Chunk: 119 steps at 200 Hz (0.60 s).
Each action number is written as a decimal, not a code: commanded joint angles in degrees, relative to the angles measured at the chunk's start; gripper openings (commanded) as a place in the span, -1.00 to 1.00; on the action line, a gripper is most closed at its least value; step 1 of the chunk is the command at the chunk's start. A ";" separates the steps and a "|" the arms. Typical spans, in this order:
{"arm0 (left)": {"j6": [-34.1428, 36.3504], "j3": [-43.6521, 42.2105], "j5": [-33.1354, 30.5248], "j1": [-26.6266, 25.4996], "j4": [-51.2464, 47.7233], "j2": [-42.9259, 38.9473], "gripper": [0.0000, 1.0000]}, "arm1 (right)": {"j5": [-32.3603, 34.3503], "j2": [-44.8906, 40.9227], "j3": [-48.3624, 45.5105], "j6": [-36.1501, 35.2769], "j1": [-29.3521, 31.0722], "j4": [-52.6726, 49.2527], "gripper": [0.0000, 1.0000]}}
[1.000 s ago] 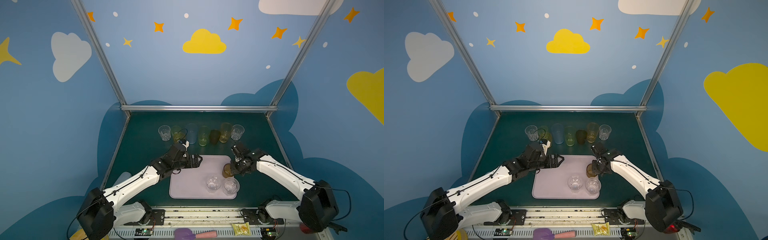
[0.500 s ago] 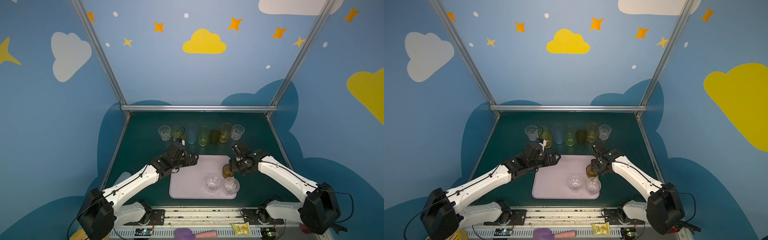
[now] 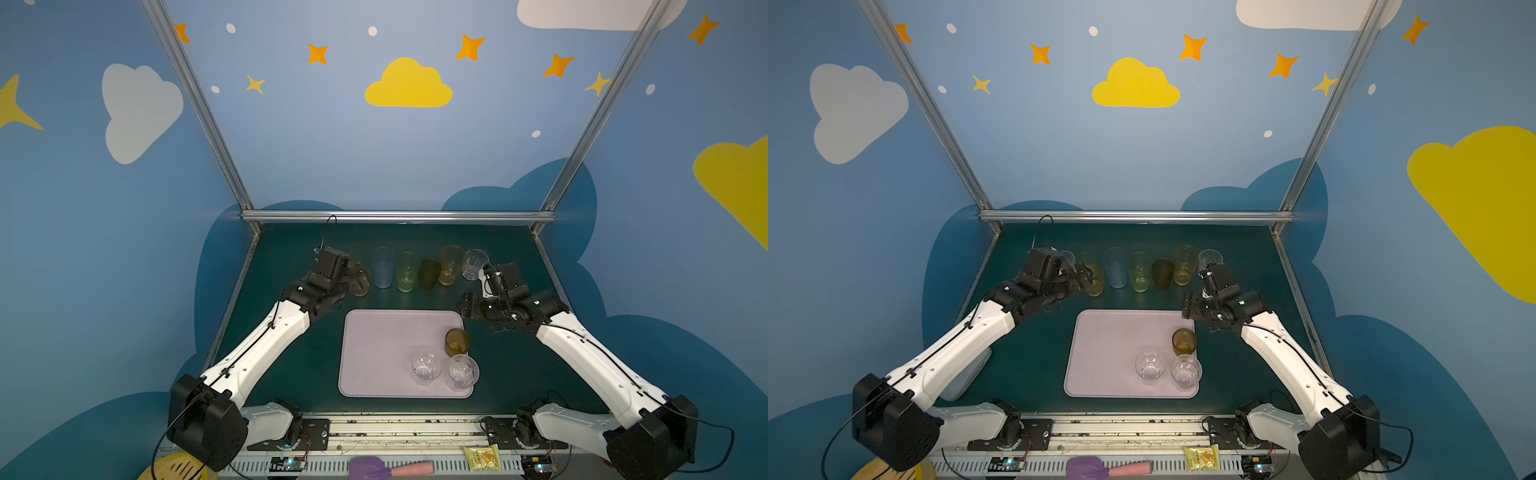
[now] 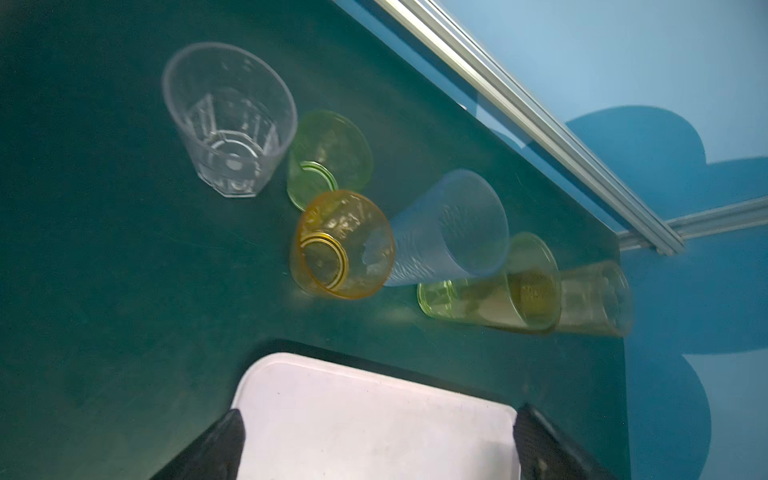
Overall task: Place the glasses into the tray
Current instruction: 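Lower the left gripper onto the clear faceted glass at the row's end and close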
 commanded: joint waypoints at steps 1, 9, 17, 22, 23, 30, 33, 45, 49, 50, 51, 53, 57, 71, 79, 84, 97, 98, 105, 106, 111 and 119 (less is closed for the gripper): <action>-0.79 1.63 -1.46 4.08 -5.79 1.71 1.00 | -2.08 -1.92 1.95 -2.31 -0.82 3.43 0.67; -0.72 0.73 -1.66 5.26 -4.60 1.89 1.00 | -1.98 -2.47 1.79 -3.04 -0.89 4.30 0.67; -0.73 -0.78 -2.04 6.32 -2.60 1.82 1.00 | -1.60 -3.00 1.62 -3.28 -0.99 4.79 0.67; -0.76 -1.86 -2.20 6.87 -1.04 1.77 1.00 | -1.63 -3.25 1.45 -3.28 -1.12 4.98 0.67; -0.74 -2.08 -2.20 6.97 -0.70 1.75 1.00 | -1.73 -3.32 1.34 -3.33 -1.21 5.08 0.67; -0.58 -3.59 -2.20 7.68 1.50 1.72 1.00 | -2.52 -3.69 0.84 -3.46 -1.36 5.76 0.67; -0.48 -4.15 -2.20 7.95 2.65 1.72 1.00 | -3.10 -3.88 0.48 -3.47 -1.38 6.15 0.67; 0.58 -5.66 -2.71 8.88 5.49 1.96 1.00 | -6.14 -4.55 -1.15 -3.55 -1.64 8.25 0.67; 0.81 -5.88 -3.35 9.19 6.02 2.07 1.00 | -6.90 -4.70 -1.68 -3.43 -1.69 8.62 0.67; 0.88 -5.90 -3.52 9.23 6.12 2.11 1.00 | -7.09 -4.75 -1.71 -3.40 -1.71 8.70 0.67; 0.92 -5.90 -3.70 9.25 6.18 2.14 1.00 | -7.27 -4.77 -1.77 -3.34 -1.73 8.78 0.67; 1.06 -5.91 -4.05 9.38 6.29 2.22 1.00 | -7.54 -4.84 -1.89 -3.32 -1.73 8.85 0.67; 1.32 -5.85 -4.75 9.57 6.38 2.32 1.00 | -8.14 -4.93 -2.12 -3.14 -1.77 9.01 0.67; 1.98 -5.28 -6.25 10.45 6.53 2.89 0.96 | -9.08 -5.52 -2.71 -2.16 -1.83 9.10 0.67; 2.06 -4.62 -6.74 11.15 5.93 3.32 0.95 | -9.51 -5.98 -2.93 -1.71 -1.83 8.93 0.67; 2.25 -4.31 -6.92 11.54 5.78 3.67 0.93 | -10.04 -6.30 -3.04 -1.62 -1.91 8.74 0.67; 3.07 -3.57 -6.95 12.57 5.79 4.49 0.78 | -11.47 -7.05 -3.54 -1.37 -1.94 8.70 0.67; 3.16 -3.55 -6.99 12.64 5.84 4.56 0.75 | -11.53 -7.11 -3.61 -1.32 -1.92 8.74 0.67; 3.50 -3.43 -7.10 13.23 6.26 5.00 0.66 | -12.18 -7.54 -3.99 -1.14 -1.97 9.01 0.67; 3.54 -3.36 -7.11 13.27 6.29 5.12 0.65 | -12.23 -7.58 -4.06 -1.16 -1.94 9.07 0.67; 3.59 -3.08 -7.08 13.67 6.38 5.50 0.57 | -12.44 -7.74 -4.33 -0.94 -1.92 9.25 0.67; 3.68 -2.78 -7.02 14.17 6.83 6.19 0.44 | -12.38 -7.95 -4.54 -0.42 -1.91 9.22 0.67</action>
